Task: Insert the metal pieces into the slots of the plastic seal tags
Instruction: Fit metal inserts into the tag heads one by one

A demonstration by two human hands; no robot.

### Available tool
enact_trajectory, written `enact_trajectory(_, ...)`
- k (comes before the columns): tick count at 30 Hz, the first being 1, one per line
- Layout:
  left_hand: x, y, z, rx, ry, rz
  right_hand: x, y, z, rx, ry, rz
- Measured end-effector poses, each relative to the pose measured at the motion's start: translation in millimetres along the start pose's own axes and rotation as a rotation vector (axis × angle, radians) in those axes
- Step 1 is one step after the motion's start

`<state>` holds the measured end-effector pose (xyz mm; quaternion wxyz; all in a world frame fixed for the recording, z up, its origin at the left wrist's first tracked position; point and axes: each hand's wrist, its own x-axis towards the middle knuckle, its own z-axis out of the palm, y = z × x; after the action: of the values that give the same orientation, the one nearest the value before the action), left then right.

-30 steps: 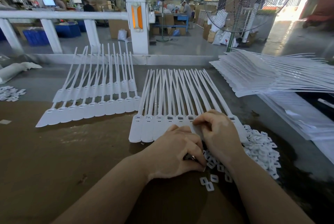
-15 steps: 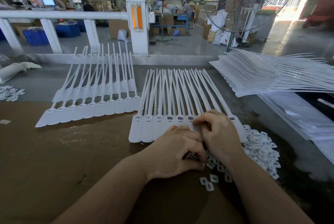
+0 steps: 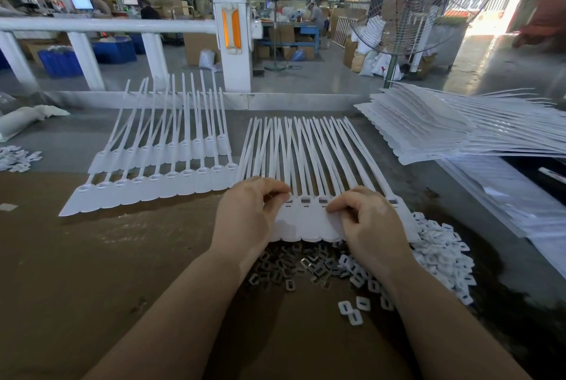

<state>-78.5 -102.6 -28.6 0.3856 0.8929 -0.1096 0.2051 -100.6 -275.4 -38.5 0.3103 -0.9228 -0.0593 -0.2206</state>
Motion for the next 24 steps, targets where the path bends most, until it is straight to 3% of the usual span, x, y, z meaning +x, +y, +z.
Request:
enact_trajectory(7, 5.1, -1.6, 3.1, 0.154, 0.003, -0.013, -0.6, -1.1, -0.2, 0.003, 0.005, 0.005)
enact_trajectory(18, 7.0, -4.8, 9.1, 0.177, -0.013, 0.004, -1.1, -1.1, 0.1, -0.004, 0.014, 0.004)
enact_trajectory(24, 3.4, -7.1, 10.8, 0.257, -0.026, 0.088, -1.4, -0.5, 0.5, -0.01, 0.013, 0.0)
